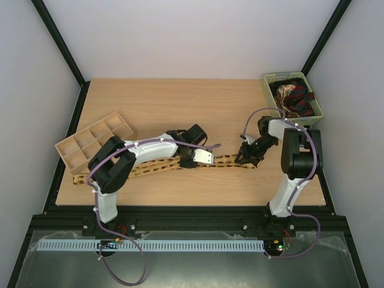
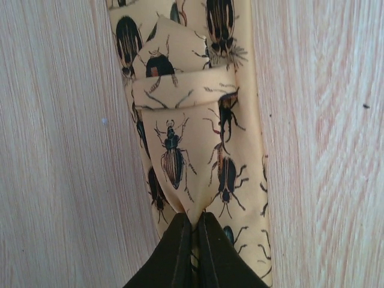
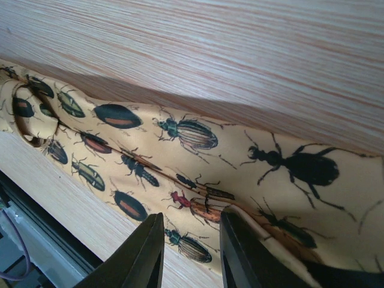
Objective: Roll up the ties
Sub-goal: Tie the tie at the center of the board, then adjust the tie at the center of the board.
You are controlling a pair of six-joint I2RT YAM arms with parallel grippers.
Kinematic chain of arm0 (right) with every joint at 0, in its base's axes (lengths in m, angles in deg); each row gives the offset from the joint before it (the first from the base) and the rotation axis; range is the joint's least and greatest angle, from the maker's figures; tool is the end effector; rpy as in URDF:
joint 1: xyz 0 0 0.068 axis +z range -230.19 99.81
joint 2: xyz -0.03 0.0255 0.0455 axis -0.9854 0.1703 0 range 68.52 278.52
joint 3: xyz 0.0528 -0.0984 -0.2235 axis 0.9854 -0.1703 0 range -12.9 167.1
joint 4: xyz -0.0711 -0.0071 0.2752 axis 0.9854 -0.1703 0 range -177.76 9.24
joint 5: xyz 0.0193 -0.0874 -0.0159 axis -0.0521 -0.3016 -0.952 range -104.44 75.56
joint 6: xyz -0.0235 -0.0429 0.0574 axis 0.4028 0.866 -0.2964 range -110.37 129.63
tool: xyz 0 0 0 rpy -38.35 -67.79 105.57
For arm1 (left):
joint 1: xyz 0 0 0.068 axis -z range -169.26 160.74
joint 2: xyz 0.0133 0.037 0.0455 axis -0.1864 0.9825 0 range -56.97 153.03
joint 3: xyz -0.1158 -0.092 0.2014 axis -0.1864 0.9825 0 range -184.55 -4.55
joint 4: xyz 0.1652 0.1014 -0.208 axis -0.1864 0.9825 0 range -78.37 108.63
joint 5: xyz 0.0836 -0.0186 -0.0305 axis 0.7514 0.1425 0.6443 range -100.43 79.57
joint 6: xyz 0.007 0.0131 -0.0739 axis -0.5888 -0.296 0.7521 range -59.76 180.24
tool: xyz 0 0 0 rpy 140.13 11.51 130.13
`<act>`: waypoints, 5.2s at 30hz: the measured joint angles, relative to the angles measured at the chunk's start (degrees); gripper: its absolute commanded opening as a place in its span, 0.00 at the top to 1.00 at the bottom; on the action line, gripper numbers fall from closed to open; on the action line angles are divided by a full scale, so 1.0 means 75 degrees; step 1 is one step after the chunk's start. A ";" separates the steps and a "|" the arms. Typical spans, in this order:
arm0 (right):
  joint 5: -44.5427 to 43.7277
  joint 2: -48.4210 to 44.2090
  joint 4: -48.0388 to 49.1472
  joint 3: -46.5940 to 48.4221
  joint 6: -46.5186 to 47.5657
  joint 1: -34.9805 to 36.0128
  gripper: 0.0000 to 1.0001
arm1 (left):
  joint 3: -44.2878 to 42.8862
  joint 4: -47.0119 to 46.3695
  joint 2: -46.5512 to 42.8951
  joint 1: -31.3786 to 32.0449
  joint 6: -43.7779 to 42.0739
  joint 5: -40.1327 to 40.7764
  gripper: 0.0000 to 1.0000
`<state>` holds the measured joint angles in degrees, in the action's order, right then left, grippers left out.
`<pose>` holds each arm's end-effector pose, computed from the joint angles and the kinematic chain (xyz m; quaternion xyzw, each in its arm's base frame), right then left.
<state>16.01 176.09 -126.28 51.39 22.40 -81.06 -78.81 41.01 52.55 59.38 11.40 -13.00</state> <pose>0.3328 0.0273 0.0727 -0.1028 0.9594 0.2596 0.0412 0.2713 -0.3123 0.1093 0.7364 0.6395 -0.0214 0.2195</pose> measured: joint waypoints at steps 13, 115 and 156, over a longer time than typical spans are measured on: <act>0.0291 0.0143 0.0047 -0.0029 -0.0058 0.0052 0.65 | -0.0093 -0.0600 0.0443 0.0274 0.0519 -0.0338 0.95; -0.1547 0.0160 -0.0318 0.0163 0.1632 -0.2142 0.95 | 0.2871 0.1574 -0.2850 -0.4182 -0.0790 -0.2197 0.42; -0.1743 0.0172 -0.0353 0.0210 0.1842 -0.2148 0.96 | 0.3054 0.0350 -0.2503 -0.3552 -0.0551 -0.1515 0.91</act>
<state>2.94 177.38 -128.92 52.97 36.22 -97.17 -55.90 43.64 33.77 32.74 7.27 -24.37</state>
